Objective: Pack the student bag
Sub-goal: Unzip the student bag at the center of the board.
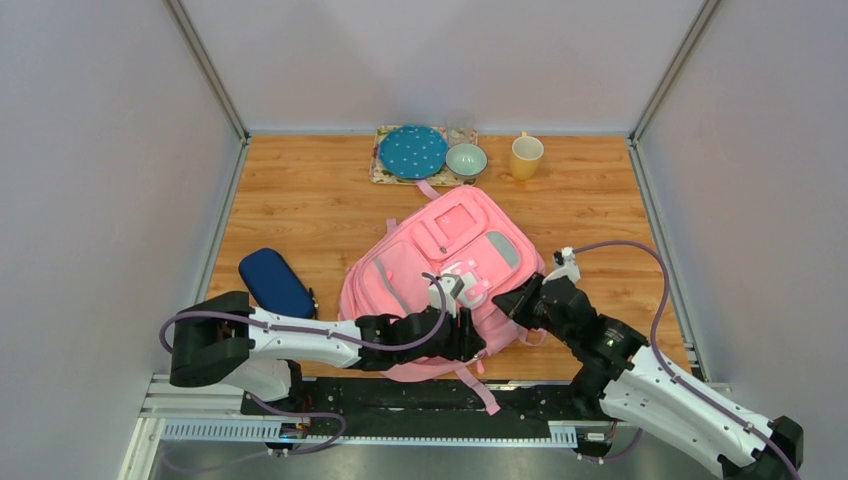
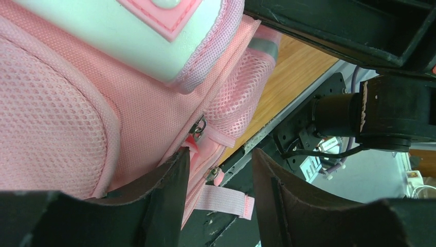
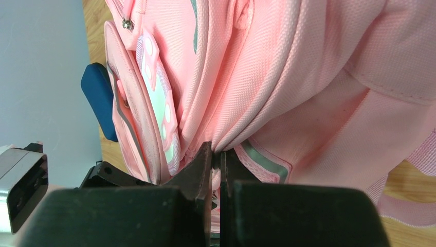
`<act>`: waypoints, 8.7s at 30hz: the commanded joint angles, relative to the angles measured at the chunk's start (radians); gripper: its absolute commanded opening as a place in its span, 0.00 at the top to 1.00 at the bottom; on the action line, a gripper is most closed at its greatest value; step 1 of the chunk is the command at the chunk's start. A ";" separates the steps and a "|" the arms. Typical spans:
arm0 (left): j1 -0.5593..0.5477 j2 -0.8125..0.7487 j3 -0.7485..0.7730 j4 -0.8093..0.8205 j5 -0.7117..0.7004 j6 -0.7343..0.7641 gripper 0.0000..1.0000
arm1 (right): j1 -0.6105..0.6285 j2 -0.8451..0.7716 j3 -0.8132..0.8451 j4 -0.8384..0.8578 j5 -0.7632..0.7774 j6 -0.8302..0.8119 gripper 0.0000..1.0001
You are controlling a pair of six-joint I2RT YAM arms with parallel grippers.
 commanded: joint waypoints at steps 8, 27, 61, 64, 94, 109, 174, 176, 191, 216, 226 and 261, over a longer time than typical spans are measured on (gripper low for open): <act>0.045 0.016 0.006 0.053 0.007 -0.007 0.49 | 0.008 -0.057 0.025 0.054 -0.103 -0.093 1.00; 0.079 0.042 -0.004 0.015 0.099 -0.004 0.75 | 0.008 -0.020 0.050 0.002 -0.250 -0.245 1.00; 0.088 -0.291 -0.112 -0.398 0.165 0.284 1.00 | -0.524 0.449 0.320 0.033 -0.399 -0.486 1.00; 0.088 -0.269 -0.119 -0.352 0.181 0.277 1.00 | -0.524 0.417 0.323 -0.033 -0.456 -0.480 0.85; 0.036 -0.127 0.167 -0.291 0.271 0.407 1.00 | 0.080 0.053 0.001 0.013 -0.221 0.079 0.41; 0.030 -0.046 0.131 -0.390 0.176 0.257 0.60 | 0.092 0.029 -0.016 -0.029 -0.094 0.085 0.40; 0.022 -0.283 -0.083 -0.347 0.009 0.108 1.00 | 0.106 0.236 -0.073 0.333 -0.003 0.105 0.53; 0.021 -0.286 -0.088 -0.342 0.018 0.106 1.00 | 0.103 0.242 -0.097 0.382 0.009 0.119 0.55; 0.017 -0.298 -0.099 -0.261 0.046 0.123 0.85 | 0.102 0.115 -0.252 0.691 0.142 0.146 0.82; 0.017 -0.265 0.101 -0.267 -0.057 0.126 0.36 | 0.103 0.015 -0.030 0.640 -0.040 0.007 1.00; 0.016 -0.173 0.185 -0.469 -0.124 0.026 0.38 | 0.149 0.060 0.032 0.557 -0.002 -0.071 1.00; -0.027 -0.090 0.156 -0.700 0.023 0.011 0.76 | 0.171 0.132 0.196 0.430 -0.135 -0.421 1.00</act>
